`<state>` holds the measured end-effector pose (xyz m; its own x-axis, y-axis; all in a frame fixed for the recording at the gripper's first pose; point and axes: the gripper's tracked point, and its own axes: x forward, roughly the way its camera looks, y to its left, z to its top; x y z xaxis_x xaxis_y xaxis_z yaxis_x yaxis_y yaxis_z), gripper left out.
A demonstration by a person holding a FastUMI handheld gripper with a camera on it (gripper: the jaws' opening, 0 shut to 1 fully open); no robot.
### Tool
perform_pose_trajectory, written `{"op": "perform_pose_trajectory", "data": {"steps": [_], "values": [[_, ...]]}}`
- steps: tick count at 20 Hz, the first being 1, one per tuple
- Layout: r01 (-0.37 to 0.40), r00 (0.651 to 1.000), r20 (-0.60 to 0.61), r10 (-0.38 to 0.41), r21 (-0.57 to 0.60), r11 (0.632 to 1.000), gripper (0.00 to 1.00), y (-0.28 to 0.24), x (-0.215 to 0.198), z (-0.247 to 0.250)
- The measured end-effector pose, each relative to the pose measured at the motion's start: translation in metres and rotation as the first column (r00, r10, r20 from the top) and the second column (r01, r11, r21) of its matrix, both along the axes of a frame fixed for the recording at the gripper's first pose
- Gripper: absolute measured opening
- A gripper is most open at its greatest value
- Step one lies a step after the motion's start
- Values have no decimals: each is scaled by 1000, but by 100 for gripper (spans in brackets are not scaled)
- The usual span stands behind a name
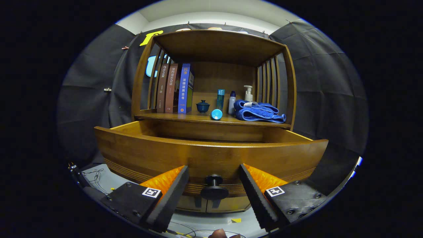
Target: Pull open the drawer, take out the items inside it, and place them on the countertop above the cabinet.
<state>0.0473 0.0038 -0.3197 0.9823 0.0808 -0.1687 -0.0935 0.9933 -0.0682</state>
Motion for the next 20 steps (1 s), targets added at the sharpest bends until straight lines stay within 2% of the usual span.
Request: {"op": "perform_pose_trajectory", "data": {"steps": [8, 20], "values": [[6, 1000, 4, -6, -5, 1000, 100, 8, 50, -4], [12, 1000, 13, -12, 6, 1000, 100, 18, 104, -9]]}}
